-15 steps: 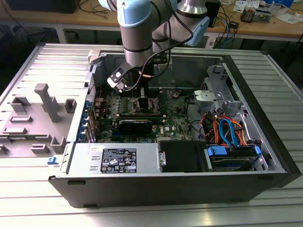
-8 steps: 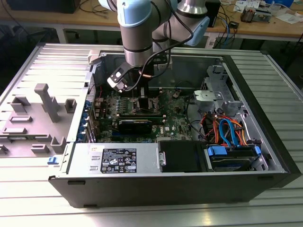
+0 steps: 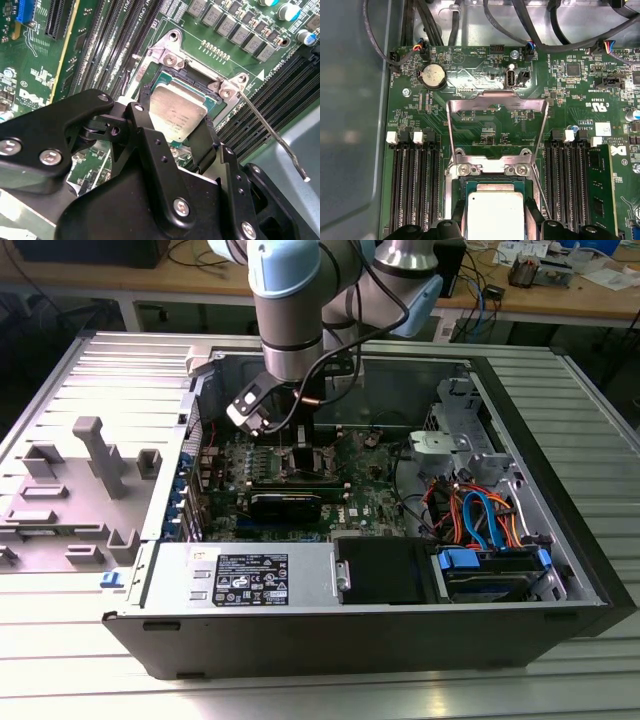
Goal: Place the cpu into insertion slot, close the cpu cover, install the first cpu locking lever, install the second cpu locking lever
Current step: 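Place the cpu into insertion slot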
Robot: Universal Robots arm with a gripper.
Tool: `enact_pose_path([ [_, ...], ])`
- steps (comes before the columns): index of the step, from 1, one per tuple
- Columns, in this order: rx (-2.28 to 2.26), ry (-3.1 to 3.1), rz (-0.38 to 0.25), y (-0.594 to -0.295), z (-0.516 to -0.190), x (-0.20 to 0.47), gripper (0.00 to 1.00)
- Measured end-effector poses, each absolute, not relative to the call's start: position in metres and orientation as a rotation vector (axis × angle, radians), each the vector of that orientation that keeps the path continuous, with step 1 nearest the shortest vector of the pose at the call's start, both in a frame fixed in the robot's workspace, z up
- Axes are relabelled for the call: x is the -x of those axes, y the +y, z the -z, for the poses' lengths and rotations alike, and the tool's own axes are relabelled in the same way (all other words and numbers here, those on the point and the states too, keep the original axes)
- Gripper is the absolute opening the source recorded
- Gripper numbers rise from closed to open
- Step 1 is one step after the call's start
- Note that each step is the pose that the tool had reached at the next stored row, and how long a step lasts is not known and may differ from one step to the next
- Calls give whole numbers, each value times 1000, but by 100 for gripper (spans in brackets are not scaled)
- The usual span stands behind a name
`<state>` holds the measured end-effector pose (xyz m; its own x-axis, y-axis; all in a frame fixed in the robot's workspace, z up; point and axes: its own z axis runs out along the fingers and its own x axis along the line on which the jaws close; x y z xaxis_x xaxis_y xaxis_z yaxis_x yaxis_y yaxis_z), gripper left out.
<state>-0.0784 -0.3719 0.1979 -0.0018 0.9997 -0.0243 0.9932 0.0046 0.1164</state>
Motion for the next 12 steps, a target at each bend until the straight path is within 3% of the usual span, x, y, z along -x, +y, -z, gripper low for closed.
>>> enact_pose_path([
  [12,-2147,2153,-100,-372,-195,78,55],
])
